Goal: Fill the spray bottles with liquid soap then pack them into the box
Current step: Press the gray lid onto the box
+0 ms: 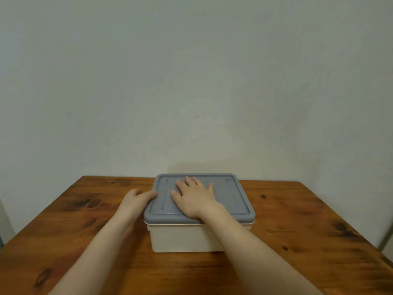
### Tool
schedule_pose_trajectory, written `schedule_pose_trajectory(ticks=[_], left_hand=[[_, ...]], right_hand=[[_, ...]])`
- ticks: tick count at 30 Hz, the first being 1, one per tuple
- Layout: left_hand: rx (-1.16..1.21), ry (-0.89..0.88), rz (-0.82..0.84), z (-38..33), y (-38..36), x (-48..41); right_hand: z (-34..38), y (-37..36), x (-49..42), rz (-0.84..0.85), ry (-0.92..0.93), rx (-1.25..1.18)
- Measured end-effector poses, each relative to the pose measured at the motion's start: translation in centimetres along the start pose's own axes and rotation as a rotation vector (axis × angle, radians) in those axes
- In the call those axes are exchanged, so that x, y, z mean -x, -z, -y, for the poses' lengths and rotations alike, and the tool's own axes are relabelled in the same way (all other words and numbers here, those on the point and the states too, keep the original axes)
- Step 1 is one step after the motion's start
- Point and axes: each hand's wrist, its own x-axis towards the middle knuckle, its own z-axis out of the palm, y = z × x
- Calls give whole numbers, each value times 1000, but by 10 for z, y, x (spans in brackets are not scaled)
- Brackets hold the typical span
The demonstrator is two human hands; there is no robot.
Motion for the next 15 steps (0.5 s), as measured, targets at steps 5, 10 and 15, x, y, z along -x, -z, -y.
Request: schedule_pose_trajectory(ticks=[5,10,15], left_hand=[[246,345,228,6,11,1],[289,329,196,6,9,-5],[66,108,-7,-4,-1,-5]], right_hand=[[0,1,1,-8,-4,-15],[0,0,1,-18,-7,-31],[0,0,1,-26,-9,-46]])
